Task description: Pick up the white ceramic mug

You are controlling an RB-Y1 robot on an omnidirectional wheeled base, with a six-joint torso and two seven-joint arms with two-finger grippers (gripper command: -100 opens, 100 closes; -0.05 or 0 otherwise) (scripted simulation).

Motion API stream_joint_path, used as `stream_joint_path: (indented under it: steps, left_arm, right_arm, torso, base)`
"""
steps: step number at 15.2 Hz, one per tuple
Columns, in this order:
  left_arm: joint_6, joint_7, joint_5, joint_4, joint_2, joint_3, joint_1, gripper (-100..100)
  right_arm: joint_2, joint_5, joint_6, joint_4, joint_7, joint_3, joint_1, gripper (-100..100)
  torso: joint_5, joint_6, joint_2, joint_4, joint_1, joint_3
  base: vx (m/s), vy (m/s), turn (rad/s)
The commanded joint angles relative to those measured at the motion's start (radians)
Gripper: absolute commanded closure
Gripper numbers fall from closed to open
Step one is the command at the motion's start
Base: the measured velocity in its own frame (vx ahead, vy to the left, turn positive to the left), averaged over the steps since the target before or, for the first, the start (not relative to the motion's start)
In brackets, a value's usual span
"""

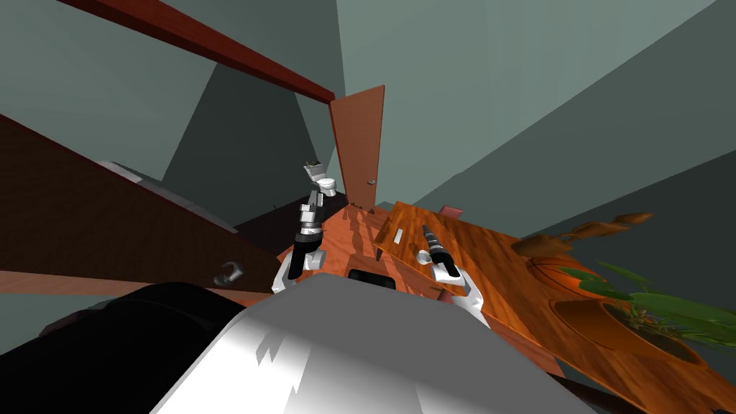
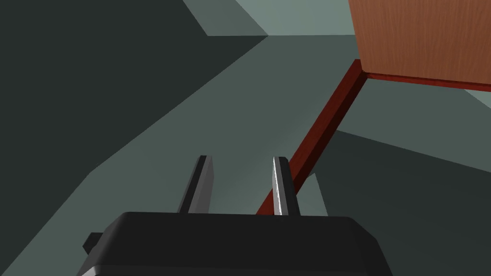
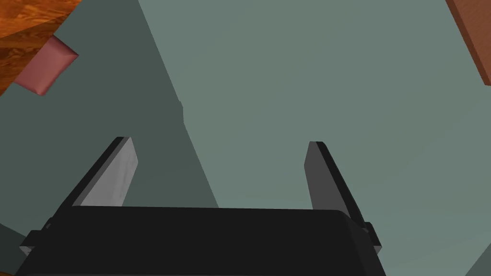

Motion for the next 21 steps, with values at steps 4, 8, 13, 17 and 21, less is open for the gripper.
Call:
stream_joint_path:
  steps: [4, 8, 13, 17, 21]
  left_arm:
    - [0.000, 0.000, 0.000, 0.000, 0.000, 0.000, 0.000, 0]
    - [0.000, 0.000, 0.000, 0.000, 0.000, 0.000, 0.000, 0]
    - [0.000, 0.000, 0.000, 0.000, 0.000, 0.000, 0.000, 0]
    - [0.000, 0.000, 0.000, 0.000, 0.000, 0.000, 0.000, 0]
    - [0.000, 0.000, 0.000, 0.000, 0.000, 0.000, 0.000, 0]
  right_arm:
    - [-0.015, -0.012, 0.047, 0.092, 0.033, -0.010, -0.035, -100]
    - [-0.028, -0.028, 0.127, 0.183, 0.095, -0.028, -0.091, -100]
    - [-0.033, -0.036, 0.167, 0.281, 0.126, -0.037, -0.119, -100]
    - [-0.037, -0.043, 0.207, 0.344, 0.157, -0.046, -0.148, -100]
    - [-0.044, -0.059, 0.286, 0.442, 0.219, -0.063, -0.203, -100]
  torso:
    - [0.000, -0.001, 0.000, 0.000, 0.001, 0.000]
    - [0.000, 0.000, 0.000, 0.000, 0.001, 0.000]
    - [0.000, 0.000, 0.000, 0.000, 0.001, 0.000]
    - [0.000, -0.001, 0.000, 0.000, 0.001, 0.000]
    - [0.000, 0.000, 0.000, 0.000, 0.001, 0.000]
  base:
    - [-0.010, -0.029, 0.103]
    - [-0.011, -0.040, 0.136]
    - [-0.012, -0.039, 0.135]
    - [-0.012, -0.029, 0.110]
    - [-0.013, -0.042, 0.149]
